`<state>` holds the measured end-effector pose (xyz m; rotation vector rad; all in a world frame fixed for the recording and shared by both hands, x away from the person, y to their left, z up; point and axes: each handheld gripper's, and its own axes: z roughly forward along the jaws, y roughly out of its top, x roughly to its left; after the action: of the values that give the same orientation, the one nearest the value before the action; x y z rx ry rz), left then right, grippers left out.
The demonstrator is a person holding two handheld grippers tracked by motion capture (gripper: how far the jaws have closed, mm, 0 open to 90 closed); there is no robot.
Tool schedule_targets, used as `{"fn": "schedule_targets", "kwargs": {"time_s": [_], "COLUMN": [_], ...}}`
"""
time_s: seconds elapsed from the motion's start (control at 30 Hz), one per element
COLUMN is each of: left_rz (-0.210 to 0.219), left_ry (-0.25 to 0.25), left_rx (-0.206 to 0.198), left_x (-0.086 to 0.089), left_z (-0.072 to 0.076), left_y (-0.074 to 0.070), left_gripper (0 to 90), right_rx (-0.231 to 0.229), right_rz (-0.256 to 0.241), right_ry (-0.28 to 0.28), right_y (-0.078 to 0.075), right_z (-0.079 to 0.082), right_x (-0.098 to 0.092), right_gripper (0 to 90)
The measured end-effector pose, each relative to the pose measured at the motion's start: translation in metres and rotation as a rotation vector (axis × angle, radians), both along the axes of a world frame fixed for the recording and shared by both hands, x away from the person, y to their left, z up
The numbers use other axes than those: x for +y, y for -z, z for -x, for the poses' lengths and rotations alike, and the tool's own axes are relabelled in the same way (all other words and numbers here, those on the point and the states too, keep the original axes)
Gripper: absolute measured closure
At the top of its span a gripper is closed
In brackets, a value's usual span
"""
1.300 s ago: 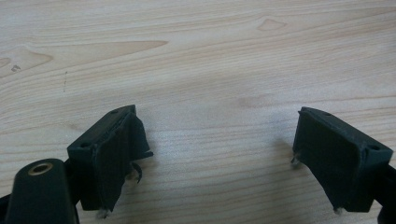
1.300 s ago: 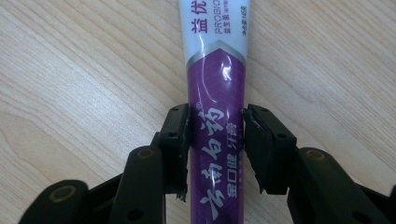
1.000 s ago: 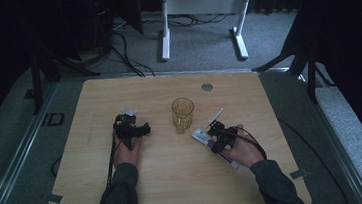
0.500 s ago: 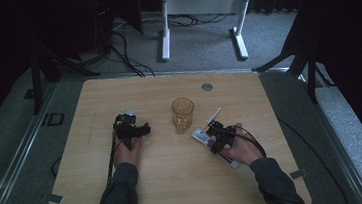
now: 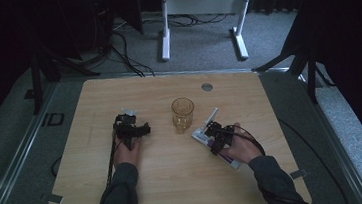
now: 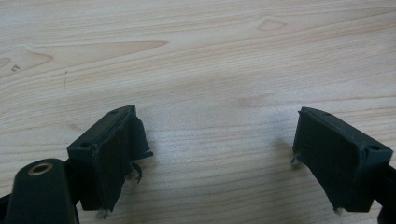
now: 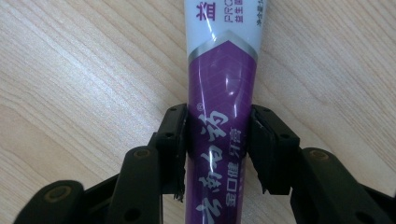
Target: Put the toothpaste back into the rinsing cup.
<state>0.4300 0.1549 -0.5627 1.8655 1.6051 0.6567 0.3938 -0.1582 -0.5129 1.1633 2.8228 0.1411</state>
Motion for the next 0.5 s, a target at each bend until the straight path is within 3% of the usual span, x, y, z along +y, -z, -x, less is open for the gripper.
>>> {"fn": "schedule_targets", "kwargs": {"time_s": [0.3,0.5], "left_rz": [0.0,0.0], "left_ry": [0.0,0.0], "left_rx": [0.0,0.0], "left_x": [0.0,0.0], "left_z": [0.0,0.0], "left_y": [0.0,0.0], "left_gripper": [14.4,14.4], "right_rx": [0.032,0.026], "right_rz": [0.004,-0.002], "right_ry": [0.008,0.008], "right_y": [-0.0009,-0.0027], "right_z": [-0.0039,-0.0029], "right_x": [0.0005,-0.001], "right_gripper": [62.2,66.8]}}
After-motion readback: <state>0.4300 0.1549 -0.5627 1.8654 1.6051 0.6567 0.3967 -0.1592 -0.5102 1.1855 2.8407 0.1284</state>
